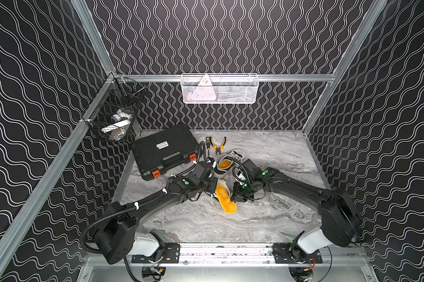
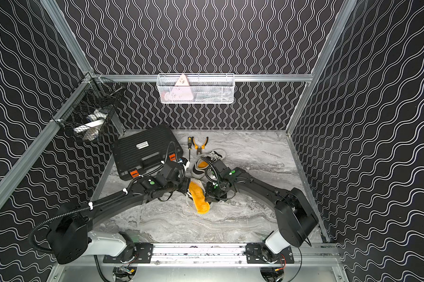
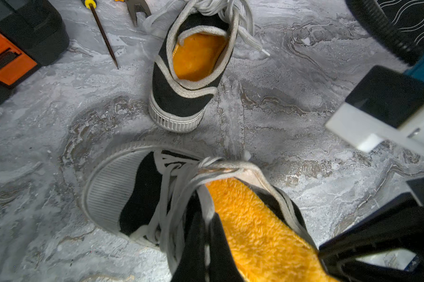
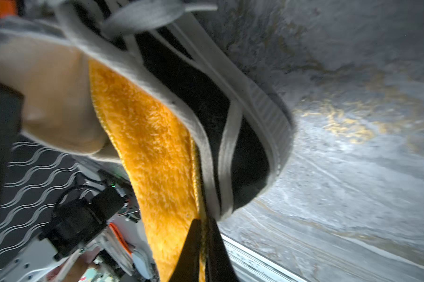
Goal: Insert the insole into the shoe
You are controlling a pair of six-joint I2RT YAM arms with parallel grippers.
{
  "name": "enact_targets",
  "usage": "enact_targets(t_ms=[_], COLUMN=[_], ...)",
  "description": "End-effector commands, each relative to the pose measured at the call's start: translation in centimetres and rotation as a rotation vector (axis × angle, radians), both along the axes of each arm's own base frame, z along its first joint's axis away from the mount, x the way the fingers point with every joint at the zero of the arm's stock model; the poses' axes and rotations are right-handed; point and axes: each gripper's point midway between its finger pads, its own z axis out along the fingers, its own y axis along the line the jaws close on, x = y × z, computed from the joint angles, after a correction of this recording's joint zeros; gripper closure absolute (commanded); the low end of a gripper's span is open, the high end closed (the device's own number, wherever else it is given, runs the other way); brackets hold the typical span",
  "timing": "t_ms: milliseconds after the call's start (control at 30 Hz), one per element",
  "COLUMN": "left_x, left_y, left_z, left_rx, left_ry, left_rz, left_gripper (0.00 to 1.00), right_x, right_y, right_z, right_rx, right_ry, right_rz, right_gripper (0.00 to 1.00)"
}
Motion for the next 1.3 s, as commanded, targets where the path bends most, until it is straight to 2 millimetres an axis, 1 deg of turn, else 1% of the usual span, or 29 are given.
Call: enact_targets(t_ms=[0,133,200,267,367,433,500,533,600,667,767,867,900,967,1000,1033,1133,1267], left_x=[0.7,0.5,0.4,0.4,0.5,0.5,0.3,0.2,-0.1,-0.4,-0.6,-0.5,-0.4,-0.3,-0.3,-0.3,-0.1,0.0], left_y=[-0.5,-1.1,-1.3,-1.7,-1.7,-1.4,-1.6,-1.9,-2.5,-2.8,-2.7,-2.6,-2.6,-2.5,-2.5,-2.4,-2.1,-1.8], left_z=[1.0,0.8,0.7,0.7,0.6,0.3,0.4,0.4,0.6,0.5,0.6,0.6,0.5,0.4,0.5,0.4,0.3,0.0], left_rx=[-0.015,-0.024,-0.02,-0.033,-0.033,-0.025,-0.039,-0.053,-0.096,-0.121,-0.12,-0.129,-0.129,-0.126,-0.126,-0.12,-0.107,-0.094], left_ry=[-0.033,-0.025,-0.018,-0.016,-0.006,0.005,0.009,0.008,0.012,0.024,0.029,0.036,0.04,0.044,0.042,0.04,0.035,0.034], left_rz=[-0.003,-0.036,-0.048,-0.058,-0.041,-0.023,-0.032,-0.042,-0.063,-0.067,-0.07,-0.064,-0.057,-0.051,-0.048,-0.043,-0.034,-0.019], left_gripper=[1.0,1.0,1.0,1.0,1.0,1.0,1.0,1.0,1.0,1.0,1.0,1.0,1.0,1.0,1.0,1.0,1.0,1.0], right_x=[0.2,1.4,1.9,2.3,2.4,2.4,2.9,3.3,3.9,4.4,4.7,4.9,4.8,4.8,4.6,4.6,3.8,1.5], right_y=[-2.6,-2.5,-2.4,-2.5,-2.8,-3.1,-3.4,-3.2,-2.1,-1.3,-0.9,-0.2,0.1,-0.2,-0.4,-0.7,-1.6,-2.1], right_z=[0.2,1.3,1.6,1.3,0.4,0.3,0.4,0.6,0.7,0.1,-0.7,-0.3,-0.1,0.3,0.4,0.5,0.6,-0.1], right_rx=[-0.156,-0.195,-0.214,-0.248,-0.293,-0.31,-0.327,-0.322,-0.273,-0.249,-0.255,-0.239,-0.226,-0.237,-0.24,-0.245,-0.254,-0.204], right_ry=[-0.062,-0.114,-0.132,-0.137,-0.119,-0.121,-0.144,-0.161,-0.183,-0.192,-0.196,-0.216,-0.209,-0.203,-0.201,-0.201,-0.163,-0.085], right_rz=[0.09,0.152,0.192,0.226,0.261,0.269,0.255,0.246,0.235,0.232,0.259,0.271,0.273,0.264,0.255,0.242,0.205,0.164], right_gripper=[0.9,0.91,0.91,0.91,0.91,0.91,0.9,0.9,0.89,0.89,0.9,0.89,0.86,0.78,0.73,0.64,0.49,0.43])
